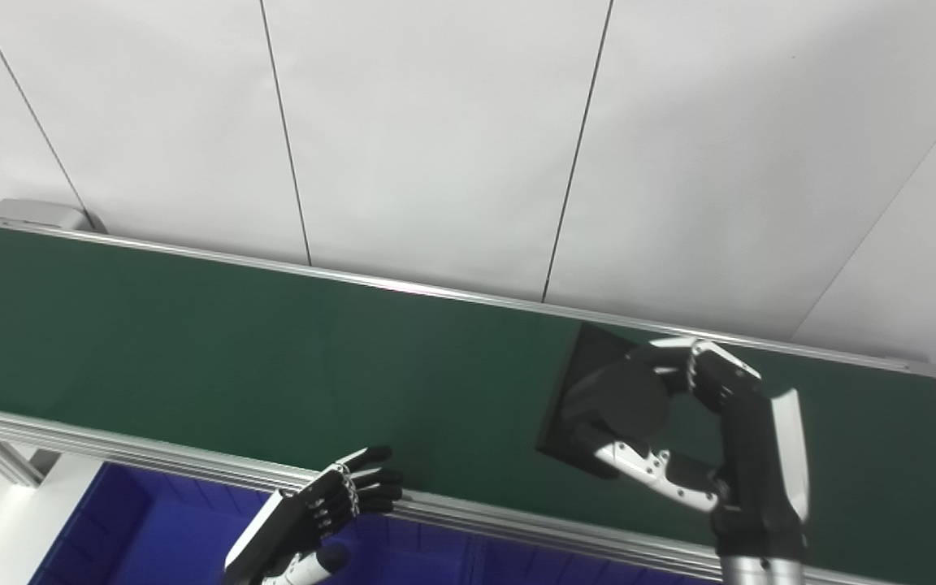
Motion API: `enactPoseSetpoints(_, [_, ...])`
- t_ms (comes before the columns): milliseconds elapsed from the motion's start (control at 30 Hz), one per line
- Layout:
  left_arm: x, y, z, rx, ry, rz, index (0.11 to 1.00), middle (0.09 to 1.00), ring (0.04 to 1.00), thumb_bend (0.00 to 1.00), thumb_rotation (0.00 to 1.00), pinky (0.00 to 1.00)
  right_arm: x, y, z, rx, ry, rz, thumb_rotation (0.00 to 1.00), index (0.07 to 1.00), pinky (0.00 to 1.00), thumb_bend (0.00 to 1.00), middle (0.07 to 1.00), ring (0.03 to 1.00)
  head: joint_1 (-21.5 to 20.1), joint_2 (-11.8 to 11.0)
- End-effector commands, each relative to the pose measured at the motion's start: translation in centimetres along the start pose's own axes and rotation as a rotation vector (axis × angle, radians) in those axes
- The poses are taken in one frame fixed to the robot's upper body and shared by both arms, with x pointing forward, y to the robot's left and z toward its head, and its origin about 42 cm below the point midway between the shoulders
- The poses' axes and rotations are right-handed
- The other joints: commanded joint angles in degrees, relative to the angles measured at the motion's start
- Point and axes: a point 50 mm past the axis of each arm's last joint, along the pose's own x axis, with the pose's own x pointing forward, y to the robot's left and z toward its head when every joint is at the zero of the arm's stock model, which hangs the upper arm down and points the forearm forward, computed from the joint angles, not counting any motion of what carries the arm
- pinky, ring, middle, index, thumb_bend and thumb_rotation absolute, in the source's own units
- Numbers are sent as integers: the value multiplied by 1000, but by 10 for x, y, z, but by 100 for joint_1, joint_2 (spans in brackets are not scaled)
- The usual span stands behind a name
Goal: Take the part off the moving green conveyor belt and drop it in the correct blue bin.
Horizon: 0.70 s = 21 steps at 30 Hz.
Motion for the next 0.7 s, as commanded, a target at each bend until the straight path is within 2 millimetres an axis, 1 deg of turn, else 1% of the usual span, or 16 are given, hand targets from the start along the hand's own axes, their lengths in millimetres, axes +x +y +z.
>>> enactPoseSetpoints(0, [5,7,14,19,-49,-8,866,795,764,895,649,752,-6,-8,10,14,-30,-30,0,479,404,516,520,452,-78,35])
enactPoseSetpoints(67, [5,8,15,21,-49,-5,862,794,761,898,650,746,-15,-13,7,12,-7,-37,0,481,408,516,520,450,-121,70])
enactPoseSetpoints(233, [6,9,18,15,-45,6,849,784,745,927,643,730,-32,-19,-4,-26,30,-72,0,490,369,515,522,435,-163,165])
enactPoseSetpoints(300, [6,10,19,14,-47,9,849,782,742,922,641,724,-38,-20,-7,-49,40,-84,0,486,376,516,519,439,-188,213])
enactPoseSetpoints(367, [6,12,21,20,-51,10,850,781,742,918,642,723,-44,-20,-8,-68,54,-97,0,484,380,516,517,441,-340,336])
enactPoseSetpoints(400, [6,13,23,22,-53,10,851,781,741,912,647,720,-48,-21,-8,-74,60,-101,0,484,376,517,516,440,-340,336])
enactPoseSetpoints(467, [5,14,26,16,-53,11,851,781,741,905,645,721,-56,-21,-10,-81,84,-108,0,490,363,516,515,434,-487,412])
enactPoseSetpoints(500, [5,15,27,11,-52,12,851,782,744,903,640,726,-60,-21,-11,-93,100,-108,0,492,353,516,518,429,-648,474])
enactPoseSetpoints(533, [5,17,29,8,-51,14,851,782,744,902,635,728,-65,-20,-12,-102,117,-107,0,493,339,515,524,424,-648,474])
enactPoseSetpoints(567, [5,19,30,7,-51,16,851,780,743,903,631,726,-70,-20,-14,-108,135,-105,0,495,324,514,529,417,-882,518])
enactPoseSetpoints(600, [5,20,31,6,-52,19,850,778,740,902,629,720,-75,-19,-17,-113,152,-102,0,498,330,514,527,416,-882,518])
enactPoseSetpoints(667, [4,24,32,4,-52,25,847,775,737,904,627,715,-88,-18,-24,-130,195,-89,0,501,336,515,523,417,-1097,545])
